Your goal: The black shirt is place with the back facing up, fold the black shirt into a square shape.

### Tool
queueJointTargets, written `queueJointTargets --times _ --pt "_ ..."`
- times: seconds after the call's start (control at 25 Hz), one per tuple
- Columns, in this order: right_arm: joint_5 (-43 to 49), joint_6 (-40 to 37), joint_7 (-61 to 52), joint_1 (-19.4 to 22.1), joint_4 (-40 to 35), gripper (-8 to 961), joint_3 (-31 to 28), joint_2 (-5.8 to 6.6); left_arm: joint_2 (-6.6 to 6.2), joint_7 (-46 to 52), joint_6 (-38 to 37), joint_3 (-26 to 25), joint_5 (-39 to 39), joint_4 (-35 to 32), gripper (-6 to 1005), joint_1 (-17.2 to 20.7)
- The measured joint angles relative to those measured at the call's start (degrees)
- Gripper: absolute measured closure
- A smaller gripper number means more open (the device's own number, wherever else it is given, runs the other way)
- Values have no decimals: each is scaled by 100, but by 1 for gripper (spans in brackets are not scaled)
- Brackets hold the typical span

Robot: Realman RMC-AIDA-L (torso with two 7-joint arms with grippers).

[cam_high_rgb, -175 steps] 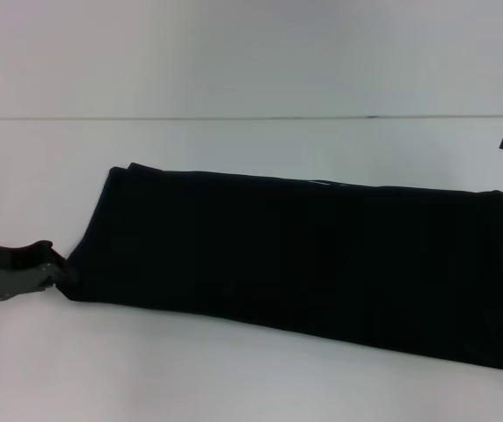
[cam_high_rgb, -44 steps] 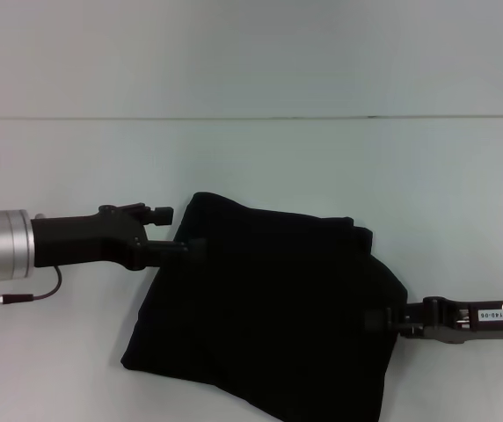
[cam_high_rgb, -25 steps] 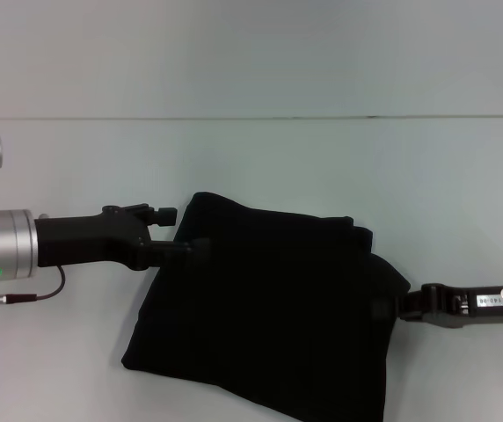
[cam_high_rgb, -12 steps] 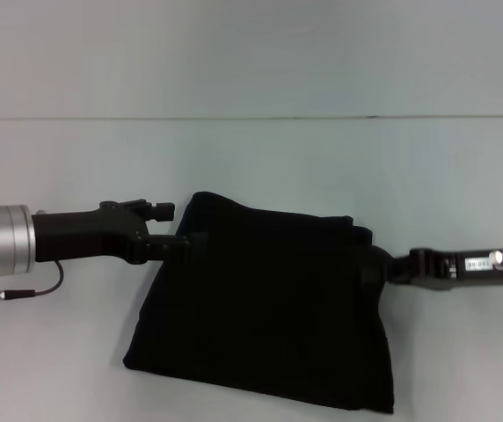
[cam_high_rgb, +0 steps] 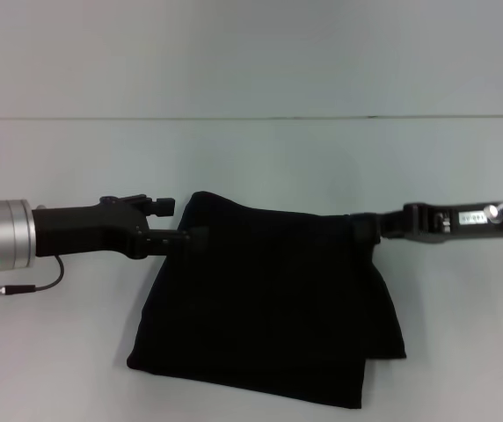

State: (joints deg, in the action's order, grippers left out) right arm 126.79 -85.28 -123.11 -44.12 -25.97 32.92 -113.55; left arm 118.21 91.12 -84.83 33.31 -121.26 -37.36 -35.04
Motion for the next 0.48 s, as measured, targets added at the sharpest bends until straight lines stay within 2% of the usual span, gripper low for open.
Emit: queueJointTargets --times 0.24,0.48 --pt "13 180 112 -205 -69 922 34 -62 -6 29 4 -10 8 22 50 -13" --pt "-7 272 344 -200 -141 923 11 -82 -8 138 31 -9 8 31 50 -13"
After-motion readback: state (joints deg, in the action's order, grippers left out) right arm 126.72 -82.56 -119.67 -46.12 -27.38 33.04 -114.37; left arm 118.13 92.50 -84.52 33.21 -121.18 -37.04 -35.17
